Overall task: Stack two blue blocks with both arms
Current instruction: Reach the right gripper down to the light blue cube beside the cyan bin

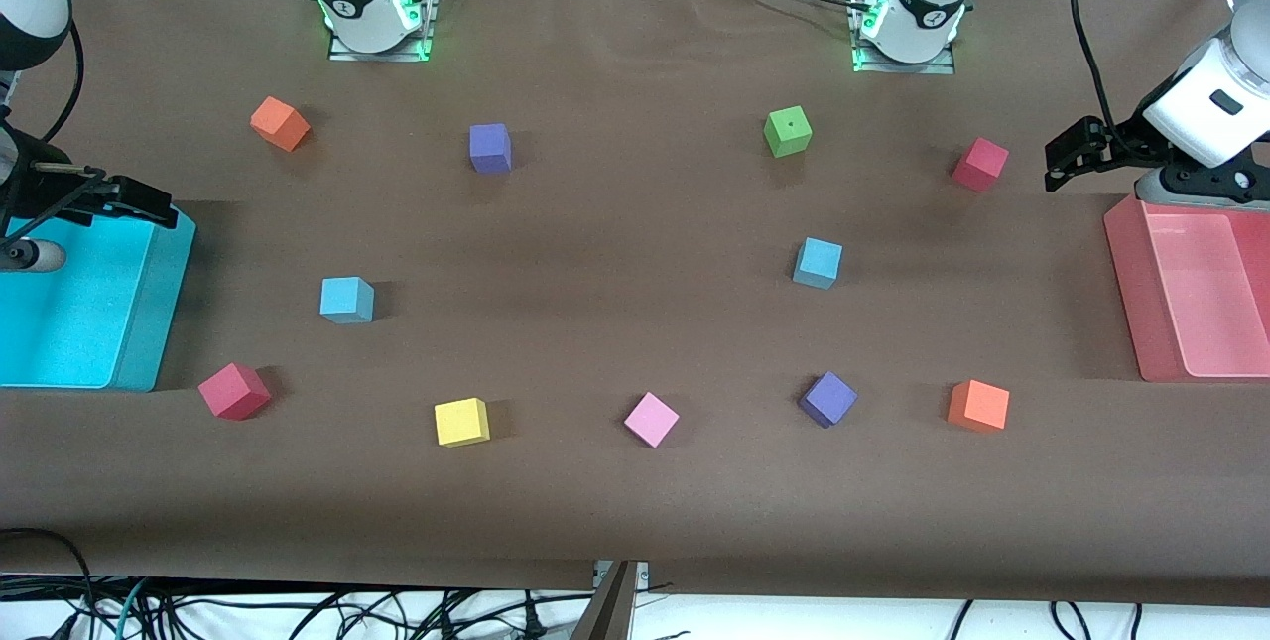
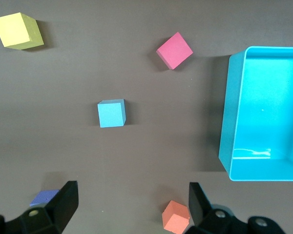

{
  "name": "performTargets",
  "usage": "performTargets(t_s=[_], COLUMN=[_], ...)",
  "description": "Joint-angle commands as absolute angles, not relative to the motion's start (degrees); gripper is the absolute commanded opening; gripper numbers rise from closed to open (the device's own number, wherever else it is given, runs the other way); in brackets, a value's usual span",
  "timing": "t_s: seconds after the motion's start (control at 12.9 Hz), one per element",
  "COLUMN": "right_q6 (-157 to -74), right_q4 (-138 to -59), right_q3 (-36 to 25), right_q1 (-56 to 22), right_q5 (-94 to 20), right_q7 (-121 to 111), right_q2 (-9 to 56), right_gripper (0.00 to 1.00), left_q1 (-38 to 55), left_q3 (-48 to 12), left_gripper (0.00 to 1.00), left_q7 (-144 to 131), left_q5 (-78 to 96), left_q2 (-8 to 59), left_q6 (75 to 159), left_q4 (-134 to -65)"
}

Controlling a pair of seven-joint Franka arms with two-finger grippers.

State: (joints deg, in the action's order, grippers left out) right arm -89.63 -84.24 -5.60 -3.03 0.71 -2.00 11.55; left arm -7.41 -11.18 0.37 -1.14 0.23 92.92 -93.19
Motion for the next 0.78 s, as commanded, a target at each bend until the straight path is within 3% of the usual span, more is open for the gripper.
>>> performTargets(t_s=[0.0, 0.7], right_q6=[-89.91, -102.64], right_q4=[-84.46, -85.52], right_q3=[-4.75, -4.39], right_q1=[-2.46, -7.29], right_q5=[-0.17, -2.99], right_q7=[-1.41, -0.53], right_q2=[14.66, 31.1], right_gripper=[1.0, 1.0], left_q1=[-7.91, -7.82], left_q3=[-11.25, -11.25], left_gripper=[1.0, 1.0], left_q7=[1.14, 1.14], left_q5=[0.0, 0.0], left_q2=[0.0, 0.09], left_q6=[92.29, 92.29], left_q4=[-92.37, -92.37])
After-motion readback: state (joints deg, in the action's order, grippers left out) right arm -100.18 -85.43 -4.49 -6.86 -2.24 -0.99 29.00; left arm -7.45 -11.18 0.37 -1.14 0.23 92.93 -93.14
